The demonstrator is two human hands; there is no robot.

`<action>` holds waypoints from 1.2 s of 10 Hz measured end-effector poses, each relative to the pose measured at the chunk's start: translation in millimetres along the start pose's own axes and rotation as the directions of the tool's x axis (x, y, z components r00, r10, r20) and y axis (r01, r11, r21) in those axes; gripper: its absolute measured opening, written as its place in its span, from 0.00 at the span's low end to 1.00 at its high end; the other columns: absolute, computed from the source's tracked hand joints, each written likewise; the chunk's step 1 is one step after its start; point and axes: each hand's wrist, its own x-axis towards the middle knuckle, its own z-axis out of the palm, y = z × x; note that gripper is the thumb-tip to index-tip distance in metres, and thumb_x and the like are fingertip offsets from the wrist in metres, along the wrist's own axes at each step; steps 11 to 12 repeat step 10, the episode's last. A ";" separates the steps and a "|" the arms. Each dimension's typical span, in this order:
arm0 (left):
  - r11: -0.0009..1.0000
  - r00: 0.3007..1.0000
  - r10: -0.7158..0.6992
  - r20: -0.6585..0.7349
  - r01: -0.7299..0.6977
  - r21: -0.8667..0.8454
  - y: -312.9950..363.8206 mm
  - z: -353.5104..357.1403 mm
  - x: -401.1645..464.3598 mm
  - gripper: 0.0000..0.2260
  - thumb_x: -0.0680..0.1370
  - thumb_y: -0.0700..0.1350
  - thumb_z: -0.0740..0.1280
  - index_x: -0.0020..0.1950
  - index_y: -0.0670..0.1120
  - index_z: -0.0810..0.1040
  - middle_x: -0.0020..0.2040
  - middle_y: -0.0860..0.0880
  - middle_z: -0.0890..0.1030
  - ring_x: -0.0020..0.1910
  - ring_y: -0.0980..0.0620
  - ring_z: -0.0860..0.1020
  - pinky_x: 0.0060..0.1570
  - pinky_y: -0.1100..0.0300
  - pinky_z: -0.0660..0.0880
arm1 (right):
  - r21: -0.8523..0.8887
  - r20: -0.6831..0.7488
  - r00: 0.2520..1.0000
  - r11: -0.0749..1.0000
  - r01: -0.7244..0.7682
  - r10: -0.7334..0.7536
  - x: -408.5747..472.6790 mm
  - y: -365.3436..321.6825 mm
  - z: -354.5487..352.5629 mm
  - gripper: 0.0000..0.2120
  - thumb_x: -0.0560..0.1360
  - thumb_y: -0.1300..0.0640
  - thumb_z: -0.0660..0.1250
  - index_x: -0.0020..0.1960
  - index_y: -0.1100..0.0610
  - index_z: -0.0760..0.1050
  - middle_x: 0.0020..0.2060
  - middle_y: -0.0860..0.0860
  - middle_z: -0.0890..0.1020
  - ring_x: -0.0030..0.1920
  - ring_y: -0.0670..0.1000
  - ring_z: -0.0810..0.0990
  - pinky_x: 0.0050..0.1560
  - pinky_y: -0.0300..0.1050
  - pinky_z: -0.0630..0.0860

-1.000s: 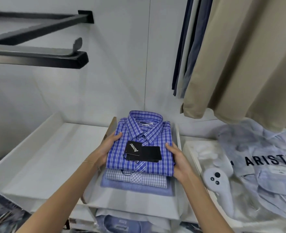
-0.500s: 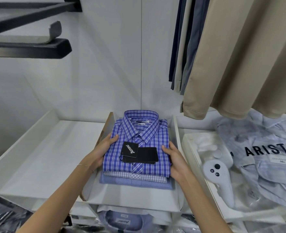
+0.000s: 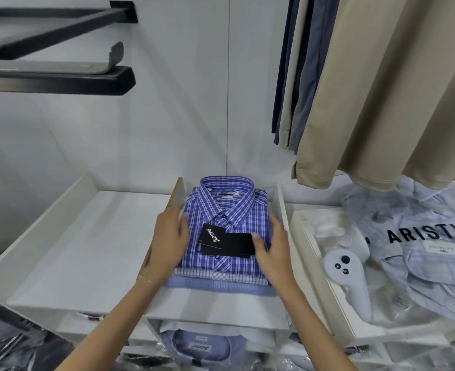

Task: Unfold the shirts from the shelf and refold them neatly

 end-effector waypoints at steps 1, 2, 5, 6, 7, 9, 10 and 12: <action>0.951 0.967 0.120 0.226 -0.178 0.255 5.1 22.2 -28.5 0.33 0.79 0.64 0.39 0.76 0.46 0.61 0.75 0.53 0.61 0.75 0.49 0.60 0.76 0.50 0.45 | -0.449 0.213 0.970 0.870 0.204 -0.117 -12.3 -7.3 10.6 0.45 0.68 0.22 0.44 0.78 0.46 0.46 0.78 0.50 0.46 0.77 0.52 0.41 0.74 0.55 0.44; 0.946 0.958 0.010 0.287 -0.102 0.308 -4.6 42.8 -38.0 0.46 0.69 0.70 0.24 0.79 0.47 0.46 0.78 0.53 0.45 0.76 0.56 0.41 0.65 0.60 0.21 | -0.603 0.301 0.953 0.768 0.214 -0.030 -17.9 -9.1 24.6 0.51 0.61 0.21 0.33 0.78 0.47 0.41 0.78 0.53 0.41 0.77 0.55 0.38 0.73 0.61 0.41; 0.959 0.941 -0.047 0.336 -0.052 0.280 -14.7 45.5 -40.8 0.46 0.68 0.73 0.26 0.79 0.48 0.45 0.79 0.51 0.49 0.78 0.53 0.45 0.73 0.50 0.38 | -0.576 0.310 0.949 0.806 0.134 0.064 -22.7 9.2 32.1 0.51 0.60 0.20 0.35 0.77 0.43 0.38 0.78 0.49 0.41 0.77 0.54 0.40 0.73 0.64 0.47; 0.926 0.889 -0.178 0.421 0.006 0.379 -17.1 34.8 -34.9 0.39 0.74 0.69 0.35 0.79 0.47 0.45 0.80 0.49 0.47 0.78 0.49 0.44 0.73 0.46 0.39 | -0.567 0.325 0.942 0.815 0.124 0.083 -21.4 2.2 24.3 0.52 0.60 0.18 0.37 0.78 0.44 0.41 0.78 0.50 0.44 0.77 0.55 0.44 0.73 0.64 0.51; 0.855 0.873 -0.187 0.451 -0.081 0.513 -25.1 12.8 -26.4 0.31 0.81 0.61 0.45 0.78 0.42 0.52 0.78 0.42 0.56 0.76 0.42 0.57 0.73 0.47 0.55 | -0.553 0.324 0.934 0.831 0.056 0.153 -16.6 -0.5 13.1 0.42 0.71 0.27 0.50 0.78 0.47 0.46 0.78 0.55 0.50 0.76 0.59 0.53 0.72 0.61 0.58; 0.995 0.987 -0.020 0.157 0.004 0.100 13.0 -63.0 -16.3 0.12 0.82 0.46 0.59 0.55 0.42 0.79 0.51 0.42 0.82 0.45 0.49 0.79 0.43 0.61 0.73 | -0.499 0.120 0.993 0.865 0.049 0.014 -19.7 -39.5 -18.9 0.23 0.79 0.60 0.60 0.73 0.61 0.64 0.69 0.61 0.68 0.70 0.60 0.65 0.70 0.48 0.61; 0.956 0.993 -0.098 0.058 0.111 -0.273 56.1 -106.4 -8.8 0.23 0.82 0.54 0.57 0.38 0.41 0.81 0.31 0.48 0.82 0.28 0.57 0.78 0.31 0.72 0.70 | -0.210 -0.086 0.992 0.975 0.072 -0.092 -37.1 -111.1 -30.1 0.12 0.80 0.55 0.61 0.49 0.60 0.81 0.48 0.59 0.83 0.52 0.58 0.80 0.58 0.51 0.75; 0.956 0.993 -0.098 0.058 0.111 -0.273 56.1 -106.4 -8.8 0.23 0.82 0.54 0.57 0.38 0.41 0.81 0.31 0.48 0.82 0.28 0.57 0.78 0.31 0.72 0.70 | -0.210 -0.086 0.992 0.975 0.072 -0.092 -37.1 -111.1 -30.1 0.12 0.80 0.55 0.61 0.49 0.60 0.81 0.48 0.59 0.83 0.52 0.58 0.80 0.58 0.51 0.75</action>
